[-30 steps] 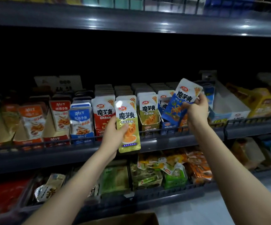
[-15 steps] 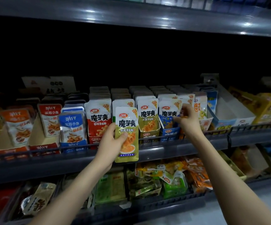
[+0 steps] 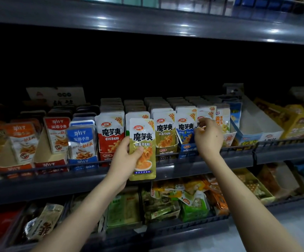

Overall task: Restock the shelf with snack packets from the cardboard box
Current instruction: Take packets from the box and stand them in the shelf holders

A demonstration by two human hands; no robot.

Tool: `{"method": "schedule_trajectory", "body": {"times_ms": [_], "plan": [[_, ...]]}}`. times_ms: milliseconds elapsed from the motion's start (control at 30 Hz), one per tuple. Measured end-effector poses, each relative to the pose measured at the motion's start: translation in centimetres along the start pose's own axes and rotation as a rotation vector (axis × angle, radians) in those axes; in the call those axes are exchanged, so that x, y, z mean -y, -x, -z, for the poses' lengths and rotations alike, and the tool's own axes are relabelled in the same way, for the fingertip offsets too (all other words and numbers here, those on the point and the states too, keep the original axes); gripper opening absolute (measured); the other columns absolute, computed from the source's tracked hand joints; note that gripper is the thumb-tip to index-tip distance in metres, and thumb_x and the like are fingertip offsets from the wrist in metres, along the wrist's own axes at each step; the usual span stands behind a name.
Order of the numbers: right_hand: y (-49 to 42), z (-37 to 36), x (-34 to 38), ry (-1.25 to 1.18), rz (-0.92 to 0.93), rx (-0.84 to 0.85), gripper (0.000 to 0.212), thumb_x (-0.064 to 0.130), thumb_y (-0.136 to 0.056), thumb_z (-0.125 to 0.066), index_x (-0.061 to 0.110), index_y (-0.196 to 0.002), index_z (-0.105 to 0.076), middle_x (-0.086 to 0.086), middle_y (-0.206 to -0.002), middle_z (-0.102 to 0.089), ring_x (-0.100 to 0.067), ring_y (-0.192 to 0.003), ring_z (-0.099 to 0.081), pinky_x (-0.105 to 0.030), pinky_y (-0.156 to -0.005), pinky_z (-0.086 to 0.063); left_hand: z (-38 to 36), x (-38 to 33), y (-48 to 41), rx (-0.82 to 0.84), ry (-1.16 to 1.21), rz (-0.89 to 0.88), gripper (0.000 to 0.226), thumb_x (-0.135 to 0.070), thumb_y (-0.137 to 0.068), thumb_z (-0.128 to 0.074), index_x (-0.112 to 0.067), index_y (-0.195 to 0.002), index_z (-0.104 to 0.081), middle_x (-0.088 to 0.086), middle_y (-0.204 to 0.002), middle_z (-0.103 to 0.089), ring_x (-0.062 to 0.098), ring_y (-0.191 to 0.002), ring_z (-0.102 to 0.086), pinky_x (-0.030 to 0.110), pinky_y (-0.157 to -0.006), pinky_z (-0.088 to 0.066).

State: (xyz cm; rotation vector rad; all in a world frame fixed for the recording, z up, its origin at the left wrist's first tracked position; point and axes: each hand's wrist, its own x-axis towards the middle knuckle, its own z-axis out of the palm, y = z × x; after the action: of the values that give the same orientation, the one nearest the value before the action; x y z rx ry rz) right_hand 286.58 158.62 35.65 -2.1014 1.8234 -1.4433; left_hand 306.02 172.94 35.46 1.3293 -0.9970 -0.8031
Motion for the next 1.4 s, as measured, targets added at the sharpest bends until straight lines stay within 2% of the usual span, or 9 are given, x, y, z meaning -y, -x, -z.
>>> {"method": "schedule_trajectory", "body": {"times_ms": [67,233,333,433,633,833,967,1167,1400], "plan": [[1.7,0.9,1.4,-0.111,0.023,0.026,0.026,0.017,-0.089,-0.063,0.010,-0.115,-0.063,-0.005,-0.105,-0.066,-0.022,-0.094,-0.061,-0.036,-0.078,-0.049,0.2,-0.2,0.4,0.006,0.004,0.003,0.026,-0.008,-0.093,-0.056,-0.032,-0.104,-0.054,-0.002,-0.110,-0.066,0.015,-0.099,-0.065,0.038,-0.084,-0.056],[6.9,3.2,6.1,-0.752,-0.187,0.637,0.026,0.018,-0.086,-0.068,0.015,-0.112,-0.061,-0.003,-0.095,-0.069,-0.015,-0.088,-0.067,-0.028,-0.075,-0.057,0.3,-0.1,1.6,0.092,-0.039,0.006,0.021,-0.011,-0.092,-0.059,-0.030,-0.103,-0.058,-0.002,-0.108,-0.069,0.015,-0.096,-0.068,0.040,-0.083,-0.057],[8.6,3.3,7.1,-0.892,-0.220,0.764,0.013,0.007,-0.087,-0.066,0.010,-0.100,-0.065,-0.007,-0.089,-0.073,-0.012,-0.078,-0.070,-0.021,-0.063,-0.053,0.4,-0.2,2.3,0.163,-0.112,-0.034,0.021,-0.012,-0.091,-0.061,-0.025,-0.107,-0.059,-0.004,-0.106,-0.069,0.011,-0.096,-0.067,0.032,-0.081,-0.057],[7.9,4.1,7.1,-0.898,-0.213,0.676,0.010,0.005,-0.087,-0.064,0.011,-0.095,-0.065,-0.005,-0.092,-0.074,-0.014,-0.082,-0.071,-0.023,-0.066,-0.056,1.3,-0.4,2.5,0.071,-0.395,-0.156,0.018,-0.015,-0.090,-0.062,-0.024,-0.105,-0.057,-0.012,-0.104,-0.061,0.007,-0.098,-0.059,0.017,-0.080,-0.050],[3.0,5.0,5.3,-0.881,-0.162,0.277,0.013,0.013,-0.092,-0.060,0.021,-0.102,-0.061,0.000,-0.100,-0.069,-0.007,-0.091,-0.065,-0.018,-0.076,-0.053,5.3,1.2,1.1,-0.525,-1.024,-0.272,0.047,-0.030,-0.085,-0.068,-0.005,-0.123,-0.057,0.018,-0.120,-0.055,0.035,-0.114,-0.050,0.045,-0.096,-0.039],[2.1,1.4,4.7,-0.665,-0.075,0.424,0.004,0.016,-0.093,-0.060,0.012,-0.091,-0.060,-0.004,-0.085,-0.068,0.002,-0.072,-0.064,-0.008,-0.061,-0.045,6.5,3.8,-0.3,-0.533,-1.095,-0.149,0.055,-0.038,-0.083,-0.068,0.002,-0.119,-0.057,0.025,-0.114,-0.058,0.042,-0.110,-0.053,0.053,-0.095,-0.038],[2.0,-0.8,3.2,-0.394,-0.072,0.475,0.020,0.035,-0.089,-0.063,0.016,-0.089,-0.058,-0.005,-0.085,-0.067,-0.020,-0.079,-0.066,-0.038,-0.068,-0.053,6.2,4.6,-0.7,-0.568,-1.066,-0.205,0.049,-0.034,-0.083,-0.070,-0.001,-0.119,-0.061,0.023,-0.106,-0.061,0.041,-0.100,-0.057,0.053,-0.092,-0.037],[2.7,-1.4,3.4,-0.184,-0.005,0.248,0.042,0.039,-0.086,-0.067,0.011,-0.117,-0.058,0.003,-0.092,-0.053,-0.020,-0.085,-0.056,-0.038,-0.072,-0.049,6.1,5.2,-0.9,-0.590,-1.043,-0.258,0.043,-0.031,-0.083,-0.070,-0.005,-0.116,-0.064,0.020,-0.102,-0.063,0.039,-0.096,-0.058,0.049,-0.086,-0.038],[4.7,0.4,3.7,-0.214,-0.069,0.205,0.043,0.039,-0.085,-0.068,0.010,-0.116,-0.057,-0.005,-0.108,-0.063,-0.022,-0.096,-0.061,-0.037,-0.078,-0.050,6.4,4.3,0.0,-0.519,-1.031,-0.192,0.046,-0.035,-0.086,-0.066,-0.008,-0.123,-0.060,0.020,-0.112,-0.060,0.038,-0.106,-0.054,0.048,-0.092,-0.036]]}}
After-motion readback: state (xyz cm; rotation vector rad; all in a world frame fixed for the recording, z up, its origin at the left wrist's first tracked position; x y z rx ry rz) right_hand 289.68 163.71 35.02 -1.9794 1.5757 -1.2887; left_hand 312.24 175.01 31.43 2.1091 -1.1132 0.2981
